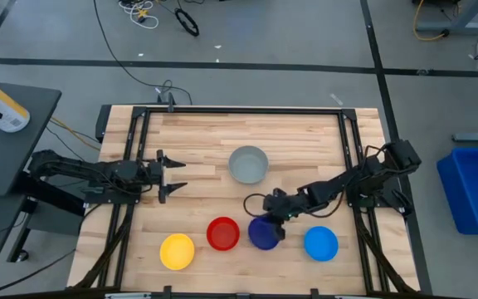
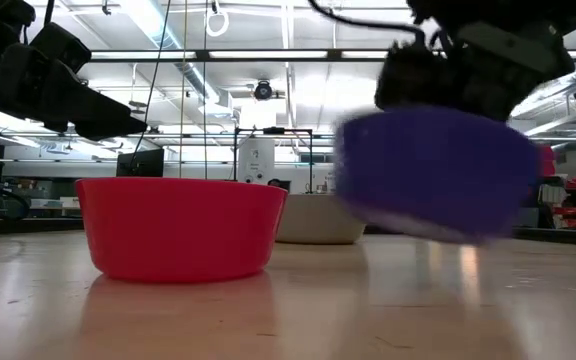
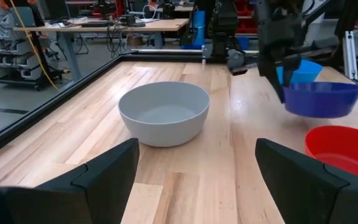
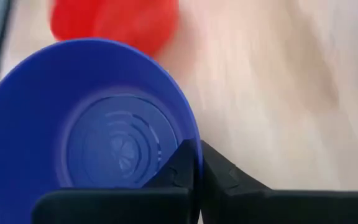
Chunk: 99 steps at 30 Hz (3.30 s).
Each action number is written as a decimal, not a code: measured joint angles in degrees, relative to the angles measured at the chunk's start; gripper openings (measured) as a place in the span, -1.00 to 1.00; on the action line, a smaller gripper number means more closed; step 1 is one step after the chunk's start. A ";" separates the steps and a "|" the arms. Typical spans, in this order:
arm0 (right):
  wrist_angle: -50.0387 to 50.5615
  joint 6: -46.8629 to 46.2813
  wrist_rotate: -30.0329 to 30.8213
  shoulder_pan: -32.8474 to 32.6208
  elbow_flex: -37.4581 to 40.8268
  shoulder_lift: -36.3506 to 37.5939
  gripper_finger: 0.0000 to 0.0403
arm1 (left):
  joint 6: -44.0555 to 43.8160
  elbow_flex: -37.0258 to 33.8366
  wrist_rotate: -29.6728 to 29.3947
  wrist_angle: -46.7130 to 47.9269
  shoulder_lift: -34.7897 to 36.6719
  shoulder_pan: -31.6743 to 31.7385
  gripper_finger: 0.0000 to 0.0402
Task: Nest bowls inside each other
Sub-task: Stack the blue bowl on top of the gray bowl, then stack the red bowl on top of the blue bowl
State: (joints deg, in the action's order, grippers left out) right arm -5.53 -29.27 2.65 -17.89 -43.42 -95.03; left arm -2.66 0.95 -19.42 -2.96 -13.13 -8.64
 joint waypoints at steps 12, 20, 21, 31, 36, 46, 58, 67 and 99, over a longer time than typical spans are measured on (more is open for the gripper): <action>-3.71 14.72 15.37 12.38 -3.70 2.58 -0.99 | 0.01 -0.13 -0.12 -0.49 0.00 0.01 0.65; 6.29 18.85 9.72 26.64 -9.59 2.58 -0.99 | -0.09 -0.15 -0.08 -0.46 0.00 0.02 0.65; 8.38 19.06 9.60 27.85 -9.90 2.58 -0.99 | -0.01 -0.15 -0.08 -0.45 0.00 0.00 0.65; 15.36 16.41 -0.57 31.89 -10.75 1.18 -0.99 | -0.13 -0.15 -0.08 -0.44 0.00 0.01 0.65; 15.84 15.73 -1.87 31.04 -10.73 -0.45 -0.99 | -0.14 -0.15 -0.33 -0.32 -0.02 0.01 0.65; 12.51 18.16 -0.79 30.99 -10.73 -1.00 -0.18 | -0.17 -0.15 -0.41 -0.09 0.00 0.01 0.65; 13.10 16.65 1.63 17.83 -17.05 -0.76 0.10 | 0.00 -0.15 -0.90 -0.04 0.00 0.02 0.65; 12.34 5.99 -1.39 6.52 -21.09 -7.68 -0.05 | -0.11 -0.15 -0.92 -0.04 0.00 0.02 0.65; 12.14 2.03 0.16 2.87 -32.09 -22.40 -0.97 | -0.15 -0.17 -0.68 0.07 0.00 0.02 0.65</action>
State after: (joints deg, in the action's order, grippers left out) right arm 6.61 -27.24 2.81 -15.02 -75.50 -117.43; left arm -2.81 0.78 -20.11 -2.90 -13.13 -8.62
